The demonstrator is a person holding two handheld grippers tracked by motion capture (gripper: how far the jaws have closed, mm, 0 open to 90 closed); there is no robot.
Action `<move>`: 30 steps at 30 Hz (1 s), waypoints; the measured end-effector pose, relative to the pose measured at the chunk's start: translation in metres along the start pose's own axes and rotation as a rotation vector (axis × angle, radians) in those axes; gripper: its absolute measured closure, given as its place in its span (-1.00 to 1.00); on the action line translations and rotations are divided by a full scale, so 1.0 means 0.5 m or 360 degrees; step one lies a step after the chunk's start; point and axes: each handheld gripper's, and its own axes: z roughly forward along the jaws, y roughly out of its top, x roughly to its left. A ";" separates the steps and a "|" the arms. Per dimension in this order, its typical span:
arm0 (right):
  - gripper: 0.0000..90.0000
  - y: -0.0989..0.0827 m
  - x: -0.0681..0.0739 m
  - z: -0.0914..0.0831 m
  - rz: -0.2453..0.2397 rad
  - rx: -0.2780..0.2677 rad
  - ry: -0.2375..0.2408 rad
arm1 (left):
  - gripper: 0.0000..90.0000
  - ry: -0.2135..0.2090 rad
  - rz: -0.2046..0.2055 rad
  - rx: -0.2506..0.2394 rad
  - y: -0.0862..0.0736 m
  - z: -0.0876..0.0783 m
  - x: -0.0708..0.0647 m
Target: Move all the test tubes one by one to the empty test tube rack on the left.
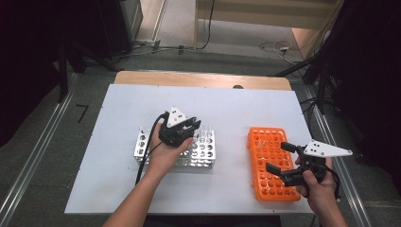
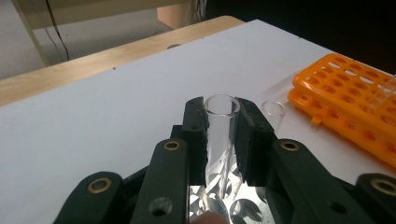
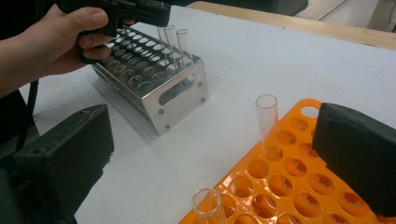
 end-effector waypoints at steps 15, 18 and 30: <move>-1.00 -0.002 -0.009 -0.005 0.0017 -0.0007 -0.0016 | 0.56 -0.0014 -0.0042 0.0103 -0.001 -0.002 0.004; -1.00 -0.003 -0.014 -0.008 0.0022 -0.0013 -0.0021 | 0.49 -0.0040 -0.0078 0.0074 0.002 -0.014 0.006; -1.00 -0.011 -0.026 -0.013 0.0026 0.0020 -0.0008 | -0.40 -0.0127 -0.0108 -0.0031 -0.004 -0.082 -0.013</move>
